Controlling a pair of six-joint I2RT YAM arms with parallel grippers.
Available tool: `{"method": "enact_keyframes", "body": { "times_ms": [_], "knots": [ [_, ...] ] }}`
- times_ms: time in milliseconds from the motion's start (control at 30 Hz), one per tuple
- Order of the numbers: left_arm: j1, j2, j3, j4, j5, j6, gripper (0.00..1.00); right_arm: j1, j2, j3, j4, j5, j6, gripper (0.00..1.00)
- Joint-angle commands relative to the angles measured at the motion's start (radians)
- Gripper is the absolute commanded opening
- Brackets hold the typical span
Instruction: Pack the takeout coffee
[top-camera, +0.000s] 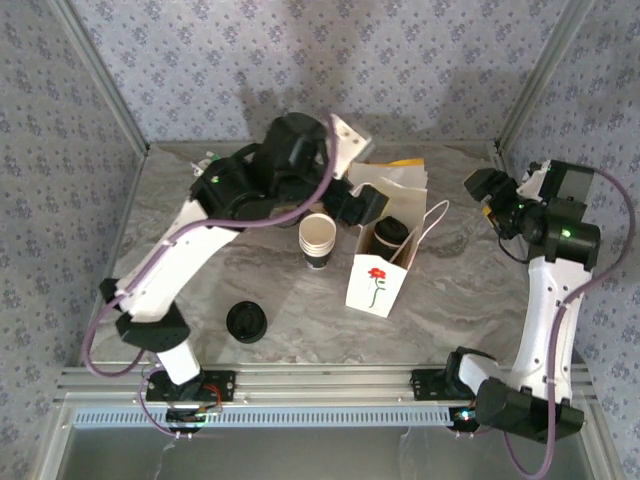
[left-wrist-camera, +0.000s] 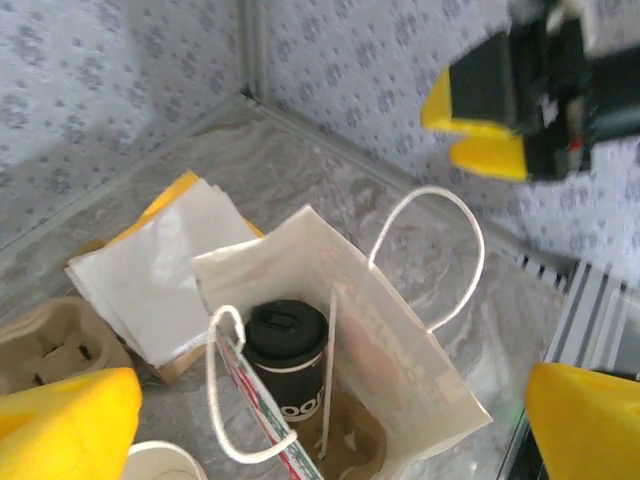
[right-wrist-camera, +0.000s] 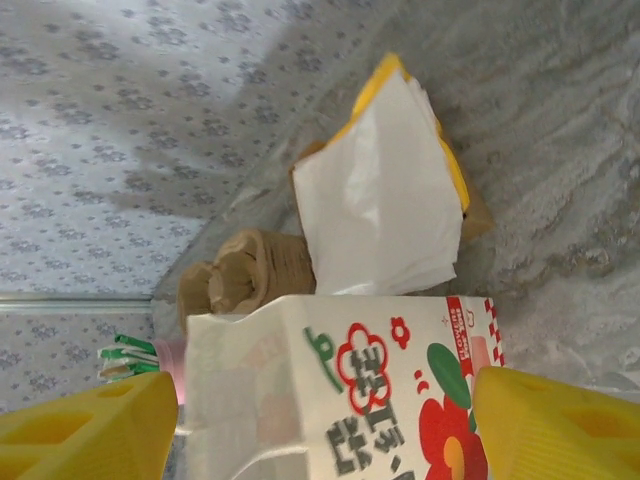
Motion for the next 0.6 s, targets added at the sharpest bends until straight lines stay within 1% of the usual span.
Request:
{"method": "enact_keyframes", "body": {
  "times_ms": [0, 133, 233, 267, 433, 567],
  "knots": [
    [0.049, -0.079, -0.102, 0.146, -0.026, -0.044, 1.00, -0.025, 0.073, -0.038, 0.133, -0.056, 0.047, 0.79],
    [0.138, -0.122, -0.208, 0.204, 0.052, -0.147, 1.00, -0.003, 0.227, 0.004, 0.161, -0.009, 0.001, 0.81],
    [0.169, -0.142, -0.271, 0.220, 0.063, -0.155, 1.00, 0.027, 0.355, 0.051, 0.159, 0.034, -0.009, 0.84],
    [0.176, -0.146, -0.286, 0.222, 0.062, -0.155, 1.00, 0.046, 0.403, 0.077, 0.157, 0.044, -0.049, 0.85],
    [0.214, -0.154, -0.355, 0.226, 0.072, -0.150, 1.00, 0.156, 0.657, 0.273, 0.076, 0.167, -0.158, 0.90],
    [0.243, -0.150, -0.386, 0.239, 0.081, -0.159, 1.00, 0.195, 0.836, 0.431, 0.033, 0.178, -0.216, 0.91]
  ]
}}
